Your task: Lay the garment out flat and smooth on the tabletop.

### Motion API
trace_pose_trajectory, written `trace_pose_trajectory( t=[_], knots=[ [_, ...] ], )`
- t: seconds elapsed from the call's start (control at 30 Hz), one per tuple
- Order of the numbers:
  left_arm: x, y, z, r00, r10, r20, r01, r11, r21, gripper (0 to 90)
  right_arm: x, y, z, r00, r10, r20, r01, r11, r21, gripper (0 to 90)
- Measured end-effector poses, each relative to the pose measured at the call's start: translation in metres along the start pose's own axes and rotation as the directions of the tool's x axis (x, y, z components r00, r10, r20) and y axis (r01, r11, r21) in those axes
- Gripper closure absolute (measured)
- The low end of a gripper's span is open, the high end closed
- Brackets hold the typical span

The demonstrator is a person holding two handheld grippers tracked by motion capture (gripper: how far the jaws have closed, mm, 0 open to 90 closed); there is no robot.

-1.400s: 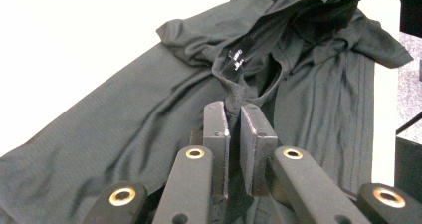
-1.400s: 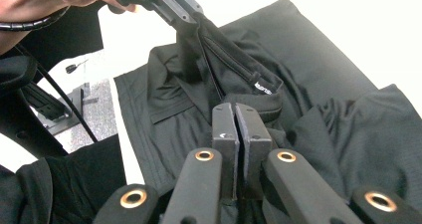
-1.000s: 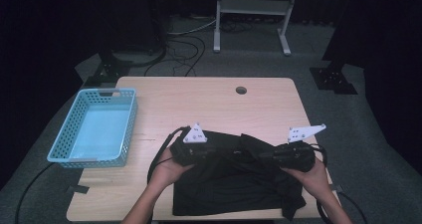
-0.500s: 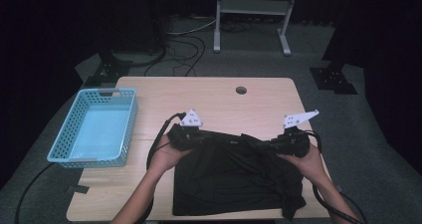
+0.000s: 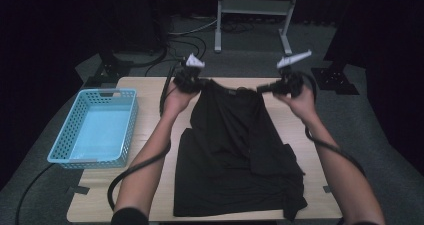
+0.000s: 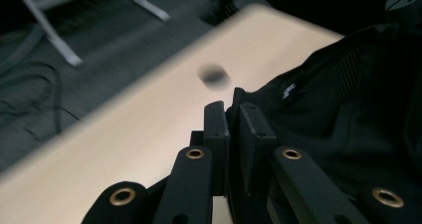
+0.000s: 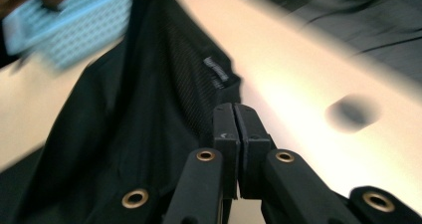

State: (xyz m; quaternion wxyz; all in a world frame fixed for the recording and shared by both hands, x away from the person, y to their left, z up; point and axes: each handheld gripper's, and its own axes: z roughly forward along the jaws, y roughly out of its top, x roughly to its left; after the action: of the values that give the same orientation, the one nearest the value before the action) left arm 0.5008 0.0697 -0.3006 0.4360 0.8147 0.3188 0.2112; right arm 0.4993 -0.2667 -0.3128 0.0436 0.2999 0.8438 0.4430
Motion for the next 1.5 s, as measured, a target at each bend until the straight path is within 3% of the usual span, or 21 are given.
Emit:
trace_pose_trajectory(
  t=[0.1,0.17,0.27,0.4,0.47,0.6,0.67,0.8,0.87,1.07,1.2,1.4,1.47,1.5],
  knots=[
    [0.015,0.032,0.012,0.9967,-0.015,-0.080,0.010,0.9974,-0.071,79.7,-0.029,0.049,-0.006,0.9916,0.044,0.122,-0.039,0.998,-0.047,89.3],
    [0.019,0.038,0.022,0.9954,-0.044,-0.086,0.035,0.9942,-0.102,66.6,-0.043,0.067,-0.004,0.9743,0.078,0.211,-0.069,0.996,-0.053,82.7],
    [0.014,0.022,0.041,0.9980,-0.041,-0.048,0.037,0.9953,-0.090,49.6,-0.057,0.066,0.010,0.9695,0.108,0.220,-0.101,0.994,-0.045,71.7],
    [0.003,-0.012,0.057,0.9997,-0.025,-0.006,0.025,0.9996,-0.016,35.9,-0.059,0.034,0.034,0.9783,0.089,0.187,-0.101,0.994,0.052,67.2],
    [-0.005,-0.030,0.062,0.9988,-0.042,0.023,0.042,0.9990,0.013,28.6,-0.055,0.014,0.041,0.9849,0.094,0.145,-0.108,0.990,0.093,65.0],
    [-0.024,-0.063,0.068,0.9922,-0.057,0.111,0.050,0.9964,0.068,18.6,-0.040,-0.028,0.048,0.9931,0.098,0.063,-0.106,0.985,0.139,62.6],
    [-0.035,-0.077,0.068,0.9908,-0.043,0.129,0.031,0.9952,0.092,16.0,-0.032,-0.047,0.049,0.9940,0.102,0.040,-0.107,0.981,0.161,59.0],
    [-0.055,-0.098,0.064,0.9868,-0.029,0.159,0.009,0.9919,0.127,11.8,-0.018,-0.080,0.044,0.9902,0.137,-0.026,-0.132,0.980,0.151,55.6],
    [-0.066,-0.107,0.059,0.9858,0.000,0.168,-0.025,0.9888,0.147,11.8,-0.011,-0.094,0.042,0.9877,0.150,-0.044,-0.141,0.978,0.156,53.6],
    [-0.087,-0.128,0.049,0.9806,0.037,0.193,-0.076,0.9774,0.197,11.8,0.010,-0.123,0.034,0.9889,0.147,-0.025,-0.140,0.973,0.181,50.9],
    [-0.092,-0.140,0.045,0.9785,0.016,0.206,-0.063,0.9730,0.222,11.8,0.023,-0.137,0.032,0.9900,0.141,-0.010,-0.136,0.973,0.189,50.1],
    [-0.099,-0.158,0.043,0.9803,0.026,0.196,-0.080,0.9583,0.274,11.7,0.037,-0.154,0.038,0.9937,0.110,0.021,-0.112,0.972,0.209,48.2],
    [-0.100,-0.164,0.043,0.9811,0.025,0.192,-0.080,0.9556,0.284,11.7,0.041,-0.159,0.043,0.9951,0.096,0.025,-0.099,0.968,0.229,47.3],
    [-0.101,-0.166,0.042,0.9817,0.029,0.188,-0.081,0.9585,0.273,11.1,0.043,-0.161,0.046,0.9958,0.088,0.025,-0.092,0.967,0.239,47.0]
  ],
)
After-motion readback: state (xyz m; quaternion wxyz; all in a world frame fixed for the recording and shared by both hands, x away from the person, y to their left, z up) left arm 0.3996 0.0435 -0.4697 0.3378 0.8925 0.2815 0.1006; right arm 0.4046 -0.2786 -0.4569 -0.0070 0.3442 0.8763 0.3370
